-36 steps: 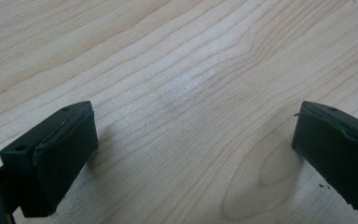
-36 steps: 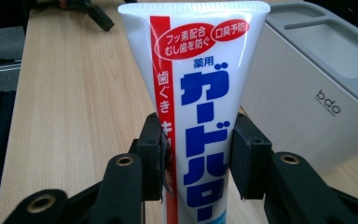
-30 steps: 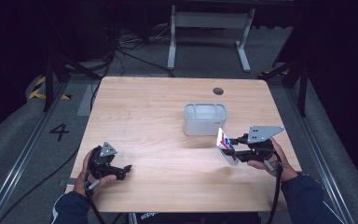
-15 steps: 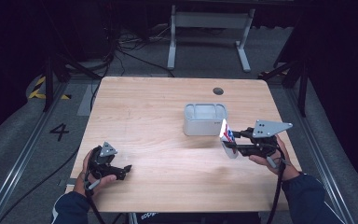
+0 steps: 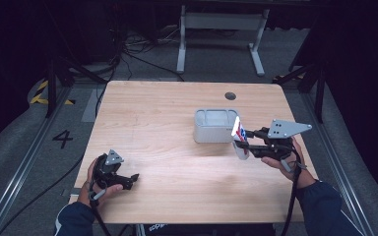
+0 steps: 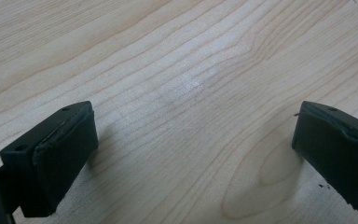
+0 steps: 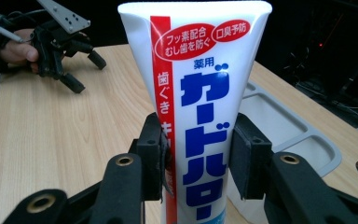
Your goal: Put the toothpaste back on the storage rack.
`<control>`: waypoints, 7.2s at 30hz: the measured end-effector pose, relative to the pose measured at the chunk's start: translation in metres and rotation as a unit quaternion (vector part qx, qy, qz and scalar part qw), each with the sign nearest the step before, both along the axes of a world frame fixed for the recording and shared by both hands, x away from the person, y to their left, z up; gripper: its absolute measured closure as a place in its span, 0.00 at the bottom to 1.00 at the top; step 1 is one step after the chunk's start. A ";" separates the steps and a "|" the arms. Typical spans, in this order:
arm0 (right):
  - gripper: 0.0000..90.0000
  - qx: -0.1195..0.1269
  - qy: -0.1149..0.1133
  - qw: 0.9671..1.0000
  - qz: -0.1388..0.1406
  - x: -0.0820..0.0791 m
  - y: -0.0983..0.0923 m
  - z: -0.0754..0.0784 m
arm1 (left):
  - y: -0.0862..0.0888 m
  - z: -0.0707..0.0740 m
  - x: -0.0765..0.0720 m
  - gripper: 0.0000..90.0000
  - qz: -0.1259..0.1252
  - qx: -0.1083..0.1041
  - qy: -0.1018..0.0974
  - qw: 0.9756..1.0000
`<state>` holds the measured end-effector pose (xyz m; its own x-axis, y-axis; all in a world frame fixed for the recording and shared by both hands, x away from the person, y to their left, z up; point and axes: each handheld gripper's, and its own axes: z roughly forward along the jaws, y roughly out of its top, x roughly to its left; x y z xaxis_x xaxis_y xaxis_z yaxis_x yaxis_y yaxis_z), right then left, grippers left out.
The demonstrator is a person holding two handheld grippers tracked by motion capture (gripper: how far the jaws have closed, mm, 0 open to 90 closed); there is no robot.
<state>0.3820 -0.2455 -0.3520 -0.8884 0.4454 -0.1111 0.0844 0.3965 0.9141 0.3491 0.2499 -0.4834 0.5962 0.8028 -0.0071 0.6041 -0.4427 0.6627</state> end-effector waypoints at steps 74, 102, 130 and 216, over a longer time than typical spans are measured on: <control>0.68 0.050 -0.023 0.997 -0.062 0.076 0.053 0.038 | 0.001 0.000 -0.001 0.01 -0.003 0.002 -0.005 1.000; 0.68 0.042 -0.008 0.996 -0.081 0.098 0.057 0.012 | 0.002 0.000 -0.001 0.01 -0.004 0.005 -0.004 1.000; 0.66 -0.022 0.013 0.996 -0.082 0.098 0.055 -0.021 | 0.002 0.000 -0.001 0.01 -0.004 0.005 -0.004 1.000; 0.61 -0.078 0.031 0.992 -0.094 0.077 0.031 -0.013 | 0.001 0.000 -0.002 0.01 -0.001 0.001 -0.001 1.000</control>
<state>0.4593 -0.2149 -0.3652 -0.7991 0.5847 -0.1400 0.2237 0.5053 0.8334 0.3470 0.2512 -0.4832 0.5976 0.8018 -0.0054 0.6024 -0.4445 0.6630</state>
